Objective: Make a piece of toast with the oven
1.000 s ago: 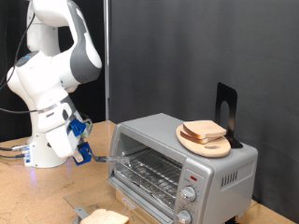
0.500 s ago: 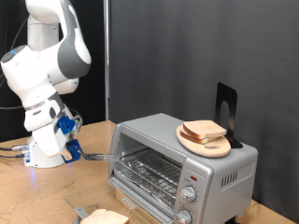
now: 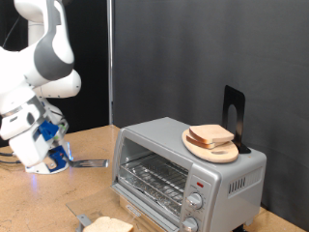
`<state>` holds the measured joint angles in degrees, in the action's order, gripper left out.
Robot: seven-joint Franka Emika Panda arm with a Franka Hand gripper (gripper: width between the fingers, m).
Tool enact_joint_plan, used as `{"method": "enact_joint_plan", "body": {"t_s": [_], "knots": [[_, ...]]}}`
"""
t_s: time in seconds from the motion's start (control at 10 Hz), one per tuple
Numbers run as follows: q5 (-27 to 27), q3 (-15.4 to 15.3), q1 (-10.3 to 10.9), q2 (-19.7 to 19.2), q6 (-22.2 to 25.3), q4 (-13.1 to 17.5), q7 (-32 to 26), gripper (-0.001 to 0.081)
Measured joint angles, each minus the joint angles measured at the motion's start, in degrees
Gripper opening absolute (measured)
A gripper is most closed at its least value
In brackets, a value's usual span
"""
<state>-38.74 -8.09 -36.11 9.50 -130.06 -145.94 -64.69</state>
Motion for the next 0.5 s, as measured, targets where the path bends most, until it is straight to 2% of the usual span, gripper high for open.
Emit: {"method": "enact_joint_plan", "body": {"t_s": [0.5], "knots": [[2.4,1.5,-2.1,-10.5,-9.1,6.3,-2.3,0.0448]]}}
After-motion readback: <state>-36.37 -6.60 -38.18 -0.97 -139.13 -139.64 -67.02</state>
